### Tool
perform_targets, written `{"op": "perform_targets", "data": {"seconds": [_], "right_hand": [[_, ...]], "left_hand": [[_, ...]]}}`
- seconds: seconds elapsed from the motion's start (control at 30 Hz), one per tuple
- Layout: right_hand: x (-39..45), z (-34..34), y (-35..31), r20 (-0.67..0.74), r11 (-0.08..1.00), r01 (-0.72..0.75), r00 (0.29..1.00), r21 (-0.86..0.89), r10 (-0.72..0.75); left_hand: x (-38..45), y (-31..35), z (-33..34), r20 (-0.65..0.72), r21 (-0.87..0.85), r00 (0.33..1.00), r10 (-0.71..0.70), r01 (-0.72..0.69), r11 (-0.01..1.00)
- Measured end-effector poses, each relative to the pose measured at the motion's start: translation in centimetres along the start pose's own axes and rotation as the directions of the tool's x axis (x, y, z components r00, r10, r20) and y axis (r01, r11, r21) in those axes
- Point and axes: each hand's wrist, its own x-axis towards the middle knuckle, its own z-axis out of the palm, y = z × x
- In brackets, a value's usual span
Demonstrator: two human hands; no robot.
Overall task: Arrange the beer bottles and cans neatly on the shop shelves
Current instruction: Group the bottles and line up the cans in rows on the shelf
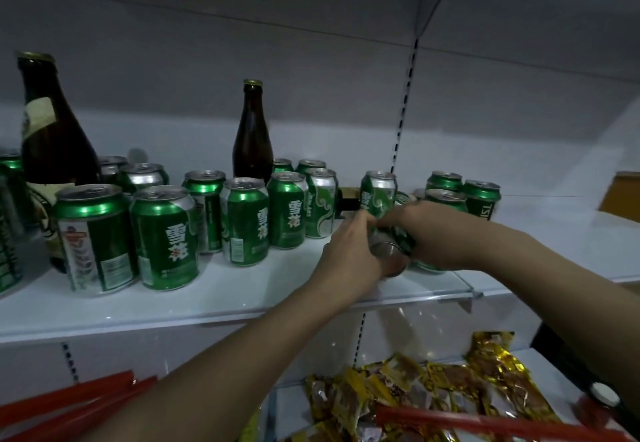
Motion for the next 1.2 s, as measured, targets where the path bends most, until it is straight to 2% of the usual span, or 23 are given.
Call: {"op": "perform_targets", "data": {"seconds": [0.23, 0.43, 0.57, 0.63, 0.7, 0.77, 0.83, 0.9, 0.97, 1.07, 1.2], "right_hand": [[0.5, 0.2, -0.4, -0.020, 0.985, -0.003, 1.000, 0.170, 0.007], [1.3, -0.1, -0.6, 0.077, 0.996, 0.025, 0.997, 0.091, -0.032], [2.1, 2.1, -0.4, -0.071, 0.998, 0.066, 0.995, 0.017, -0.065], [2.4, 2.6, -0.3, -0.114, 0.997, 0.062, 0.991, -0.038, -0.066], [2.4, 2.4, -0.2, -0.139, 0.998, 0.064, 0.988, -0.021, -0.067], [2.2, 1.9, -0.2, -0.201, 0.991, 0.076, 0.978, 0.107, -0.053], [2.1, 1.2, -0.6, -0.258, 0.943, 0.061, 0.966, 0.328, 0.028], [2.2, 0.9, -1.2, -0.302, 0.835, 0.068, 0.946, 0.546, 0.121], [2.5, 0.9, -1.9, -0.305, 0.722, 0.083, 0.934, 0.687, 0.184], [3.2, 1.3, -2.7, -0.272, 0.594, 0.096, 0.938, 0.799, 0.214], [3.8, 2.1, -3.4, -0.221, 0.476, 0.093, 0.950, 0.874, 0.221]], "left_hand": [[0.3, -0.7, -0.3, -0.071, -0.030, 0.997, -0.017, 0.015, 0.999], [0.4, -1.4, -0.4, -0.088, -0.030, 0.996, -0.011, 0.008, 1.000], [0.4, -1.6, -0.4, -0.113, -0.055, 0.993, -0.048, 0.042, 0.998], [0.3, -1.6, -0.9, -0.127, -0.046, 0.991, -0.042, 0.037, 0.998], [0.4, -1.5, -1.9, -0.136, -0.019, 0.990, -0.021, 0.019, 1.000], [0.6, -0.8, -3.7, -0.130, 0.009, 0.991, 0.029, -0.028, 1.000], [0.9, 0.3, -5.7, -0.133, 0.054, 0.987, 0.095, -0.088, 0.995], [1.3, 1.4, -7.4, -0.165, 0.118, 0.973, 0.161, -0.143, 0.983], [1.6, 2.0, -8.6, -0.190, 0.170, 0.959, 0.212, -0.180, 0.969], [1.9, 2.3, -9.4, -0.188, 0.233, 0.954, 0.233, -0.187, 0.954], [1.9, 1.9, -9.4, -0.168, 0.269, 0.964, 0.205, -0.156, 0.950]]}}
